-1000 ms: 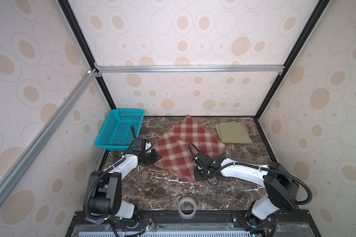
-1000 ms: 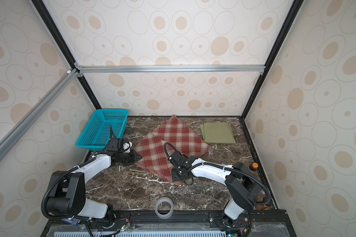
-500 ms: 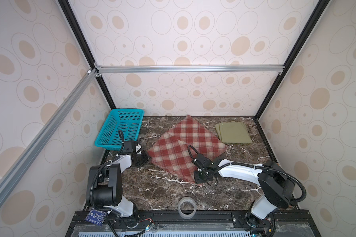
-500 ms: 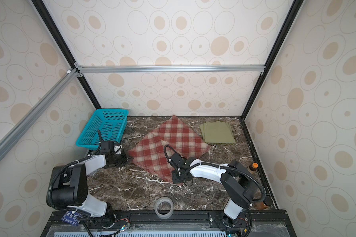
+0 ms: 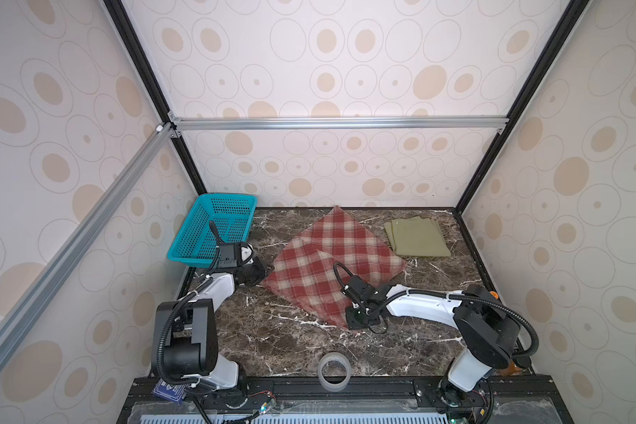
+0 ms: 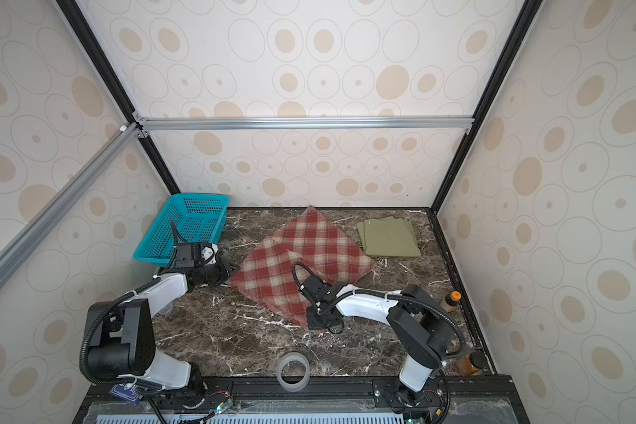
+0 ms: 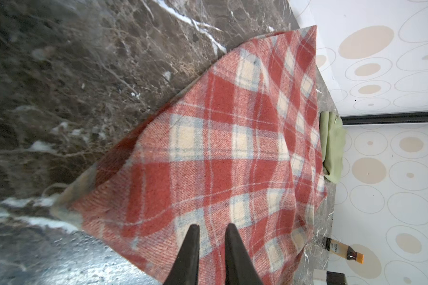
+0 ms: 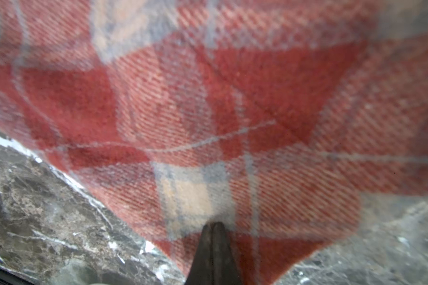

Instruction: Fold and stack the skirts

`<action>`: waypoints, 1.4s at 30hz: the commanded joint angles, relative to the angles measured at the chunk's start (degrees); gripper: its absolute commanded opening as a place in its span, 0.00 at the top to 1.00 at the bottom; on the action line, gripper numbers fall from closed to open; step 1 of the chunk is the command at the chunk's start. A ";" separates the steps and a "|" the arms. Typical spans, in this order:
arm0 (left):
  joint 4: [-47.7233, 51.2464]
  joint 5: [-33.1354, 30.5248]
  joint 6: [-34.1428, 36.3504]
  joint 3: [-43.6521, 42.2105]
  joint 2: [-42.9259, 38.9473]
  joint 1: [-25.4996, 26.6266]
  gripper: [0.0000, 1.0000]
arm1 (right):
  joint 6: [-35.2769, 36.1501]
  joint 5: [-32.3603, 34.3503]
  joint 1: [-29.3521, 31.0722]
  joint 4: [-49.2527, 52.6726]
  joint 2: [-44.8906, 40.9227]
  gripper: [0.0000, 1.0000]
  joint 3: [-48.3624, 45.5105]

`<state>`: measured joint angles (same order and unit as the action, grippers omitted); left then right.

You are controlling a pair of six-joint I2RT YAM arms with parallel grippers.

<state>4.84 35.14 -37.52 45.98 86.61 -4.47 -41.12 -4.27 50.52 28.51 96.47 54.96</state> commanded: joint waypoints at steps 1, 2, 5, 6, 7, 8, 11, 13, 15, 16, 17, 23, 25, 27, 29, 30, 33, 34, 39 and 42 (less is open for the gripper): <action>-3.01 -0.68 -1.22 0.45 1.71 0.23 0.81 | -0.62 -0.47 0.65 1.87 1.71 1.00 0.59; -3.43 -1.39 -1.00 0.61 2.35 0.18 0.81 | -0.62 -0.47 0.69 1.87 1.79 1.00 0.59; -3.34 -4.19 -0.17 1.58 4.64 0.17 0.81 | -0.71 -0.43 0.64 2.01 1.80 1.00 0.60; -2.34 -5.62 0.46 2.10 5.38 0.23 0.81 | -0.79 -0.34 0.71 2.07 1.80 1.00 0.60; -0.96 -7.17 1.28 2.67 6.24 0.17 0.81 | -0.80 -0.23 0.67 2.17 1.65 1.00 0.59; -0.13 -7.80 2.17 3.19 6.91 0.18 0.81 | -0.89 -0.06 0.65 2.27 1.62 1.00 0.63; 2.40 -10.94 3.47 3.93 7.95 0.17 0.82 | -1.06 0.31 0.65 2.48 1.23 1.00 0.59; 4.16 -12.22 3.92 4.34 7.64 0.17 0.82 | -1.02 0.32 0.71 2.45 1.27 1.00 0.58; 6.39 -14.49 4.69 5.02 6.98 0.19 0.82 | -1.06 0.34 0.67 2.51 1.27 1.00 0.59; 7.24 -15.41 5.26 5.24 6.58 0.21 0.81 | -1.06 0.36 0.70 2.47 1.27 1.00 0.59; 8.21 -16.57 5.81 5.50 6.23 0.21 0.81 | -1.00 0.33 0.65 2.53 1.33 1.00 0.62; 13.96 -20.20 9.72 7.91 6.75 0.21 0.79 | -0.45 0.18 0.68 2.99 1.77 1.00 1.28; 14.78 -20.37 10.25 7.99 7.30 0.23 0.79 | -0.36 0.01 0.71 3.11 1.88 1.00 1.54; 14.73 -20.41 10.52 7.73 7.43 0.18 0.79 | -0.36 -0.06 0.63 2.96 1.90 1.00 1.50; 14.84 -20.28 10.71 7.81 7.52 0.16 0.79 | -0.37 0.01 0.72 3.04 1.88 1.00 1.48; 14.99 -19.87 10.72 7.98 7.40 0.20 0.80 | -0.42 0.05 0.70 3.10 1.83 1.00 1.50; 14.94 -17.87 10.29 8.45 5.24 0.29 0.80 | -0.45 0.18 0.65 3.11 1.28 1.00 1.34; 15.09 -17.77 10.12 8.55 3.91 0.34 0.79 | -0.44 0.31 0.71 3.13 1.06 1.00 1.34; 17.85 -18.95 10.18 8.53 -0.21 0.38 0.68 | -0.45 0.42 0.72 3.11 0.57 1.00 1.54; 17.60 -19.41 10.01 7.51 -0.66 0.34 0.64 | -0.26 0.22 0.71 2.79 0.66 1.00 1.66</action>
<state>20.14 16.60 -28.01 52.56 86.32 -4.34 -41.10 -4.27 50.57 29.67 97.10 55.94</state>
